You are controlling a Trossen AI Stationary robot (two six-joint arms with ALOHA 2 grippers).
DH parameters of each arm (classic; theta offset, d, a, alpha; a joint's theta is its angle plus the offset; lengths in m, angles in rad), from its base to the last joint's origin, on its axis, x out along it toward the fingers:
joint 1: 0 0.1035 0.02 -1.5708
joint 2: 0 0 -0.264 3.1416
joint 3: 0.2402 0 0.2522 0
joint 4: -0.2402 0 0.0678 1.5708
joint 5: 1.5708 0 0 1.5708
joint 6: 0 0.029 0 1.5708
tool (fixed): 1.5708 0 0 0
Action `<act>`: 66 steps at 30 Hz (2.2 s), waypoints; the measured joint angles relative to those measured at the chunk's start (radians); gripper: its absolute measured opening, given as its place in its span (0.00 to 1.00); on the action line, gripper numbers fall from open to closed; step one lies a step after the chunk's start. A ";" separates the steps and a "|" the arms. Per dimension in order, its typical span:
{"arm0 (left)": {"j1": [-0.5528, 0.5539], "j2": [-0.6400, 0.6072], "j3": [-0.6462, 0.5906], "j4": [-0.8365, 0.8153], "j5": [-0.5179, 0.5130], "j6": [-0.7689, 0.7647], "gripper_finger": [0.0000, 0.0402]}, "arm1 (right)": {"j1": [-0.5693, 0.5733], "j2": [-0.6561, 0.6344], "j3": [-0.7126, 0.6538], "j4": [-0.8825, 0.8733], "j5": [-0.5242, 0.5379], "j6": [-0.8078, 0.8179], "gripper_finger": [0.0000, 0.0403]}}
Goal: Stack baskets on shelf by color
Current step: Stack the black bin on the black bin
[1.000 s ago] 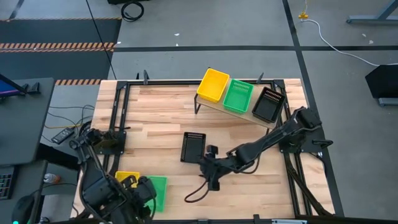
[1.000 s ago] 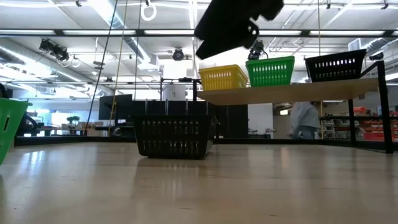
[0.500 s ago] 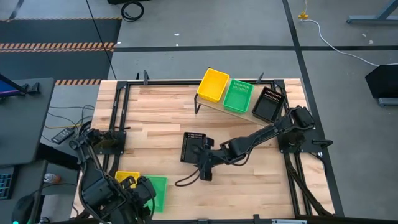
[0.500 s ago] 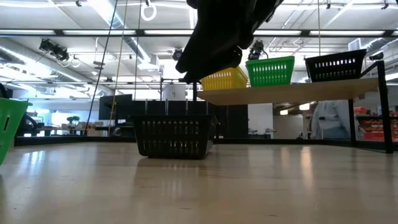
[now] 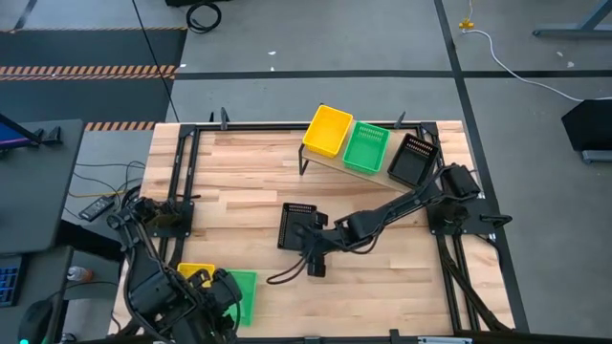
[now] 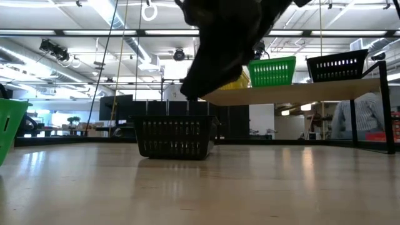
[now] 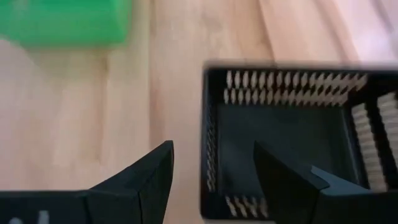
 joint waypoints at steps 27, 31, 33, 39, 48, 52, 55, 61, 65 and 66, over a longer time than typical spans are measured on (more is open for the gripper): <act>0.050 -0.002 0.000 0.006 0.003 0.074 0.43 | -0.017 0.077 -0.001 -0.018 -0.064 0.020 0.51; 0.057 -0.002 0.000 0.002 0.006 0.107 0.43 | -0.015 0.088 -0.001 -0.035 -0.088 0.053 0.39; 0.061 -0.002 0.000 -0.004 -0.001 0.128 0.43 | -0.016 0.089 -0.001 -0.054 -0.108 0.059 0.31; 0.081 -0.002 0.000 -0.005 -0.045 0.179 0.43 | -0.014 0.088 0.000 -0.079 -0.155 0.055 0.04; 0.107 -0.006 0.000 0.001 -0.061 0.266 0.43 | -0.013 0.012 0.000 -0.170 -0.246 -0.051 0.03; 0.118 -0.006 0.000 0.001 -0.117 0.297 0.43 | -0.014 -0.068 -0.001 -0.208 -0.233 -0.065 0.03; 0.135 -0.006 0.000 0.001 -0.138 0.326 0.43 | -0.012 -0.140 -0.001 -0.258 -0.226 -0.059 0.03; 0.179 -0.006 0.000 0.004 -0.180 0.364 0.43 | 0.006 -0.287 -0.001 -0.363 -0.223 -0.034 0.03; 0.205 -0.006 0.000 0.010 -0.197 0.392 0.43 | 0.026 -0.401 -0.001 -0.410 -0.222 0.011 0.03; 0.212 -0.007 0.000 0.015 -0.197 0.402 0.43 | 0.032 -0.431 -0.001 -0.419 -0.222 0.025 0.03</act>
